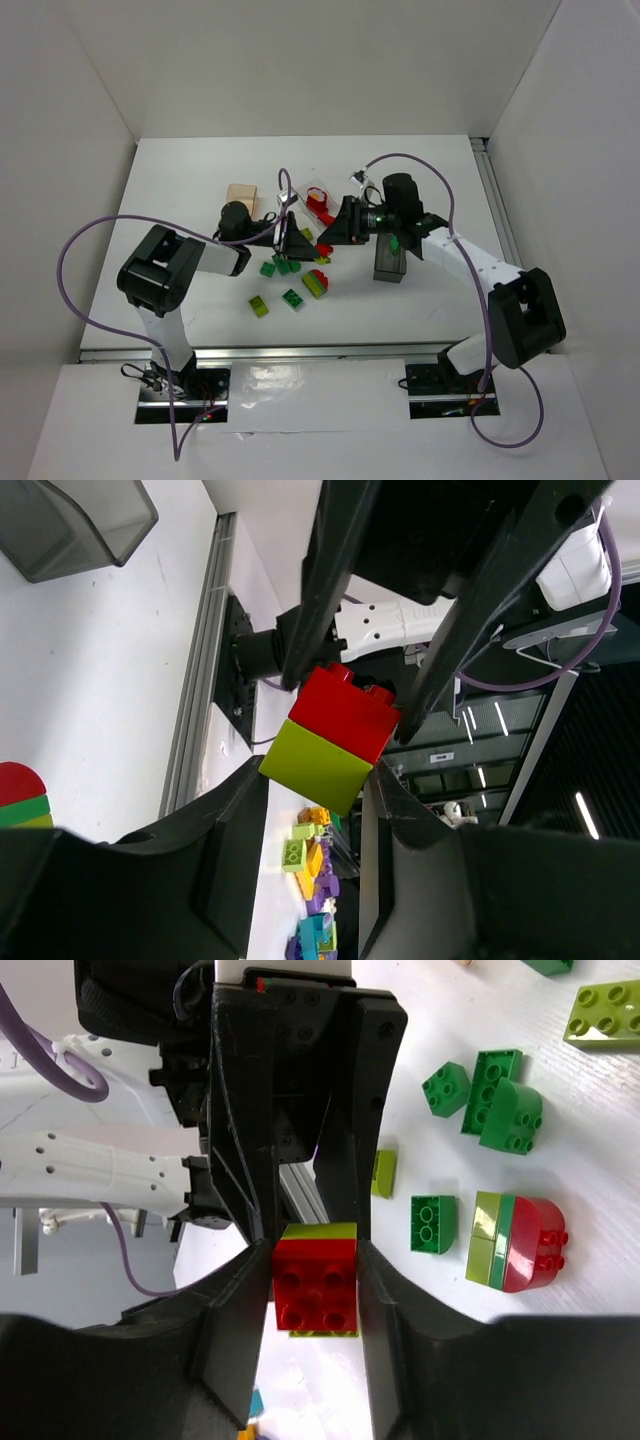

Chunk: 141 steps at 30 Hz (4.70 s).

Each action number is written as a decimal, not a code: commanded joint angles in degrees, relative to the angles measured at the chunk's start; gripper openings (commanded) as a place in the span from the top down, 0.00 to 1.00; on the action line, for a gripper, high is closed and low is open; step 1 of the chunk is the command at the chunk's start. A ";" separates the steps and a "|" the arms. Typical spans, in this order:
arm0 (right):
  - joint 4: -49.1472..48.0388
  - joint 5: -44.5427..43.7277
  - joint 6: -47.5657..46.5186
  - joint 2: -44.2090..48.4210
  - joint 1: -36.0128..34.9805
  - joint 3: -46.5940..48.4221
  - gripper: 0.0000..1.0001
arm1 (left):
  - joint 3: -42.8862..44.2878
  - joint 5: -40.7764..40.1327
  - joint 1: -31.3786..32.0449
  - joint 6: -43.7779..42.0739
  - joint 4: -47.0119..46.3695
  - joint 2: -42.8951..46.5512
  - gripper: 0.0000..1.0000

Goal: Sort the legos into containers by color

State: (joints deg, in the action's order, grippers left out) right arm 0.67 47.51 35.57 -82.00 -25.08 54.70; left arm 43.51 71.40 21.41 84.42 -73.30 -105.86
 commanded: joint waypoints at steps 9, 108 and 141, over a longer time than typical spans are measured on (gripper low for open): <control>2.06 -0.22 -3.57 -0.45 -0.93 -0.82 0.45 | 2.55 -0.38 0.48 1.27 -31.73 1.89 1.00; 18.23 -57.70 -12.81 0.96 -11.92 8.32 0.16 | 4.56 -90.03 13.48 -11.93 115.66 24.13 0.15; 18.76 -59.81 -12.81 3.77 -11.92 5.07 0.16 | 31.08 -92.14 -5.49 -35.11 115.40 19.06 0.81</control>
State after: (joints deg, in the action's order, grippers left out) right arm 19.42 -10.46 22.65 -80.49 -36.47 60.25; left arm 68.38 -19.70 19.31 55.00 41.23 -81.91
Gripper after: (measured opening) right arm 0.841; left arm 0.406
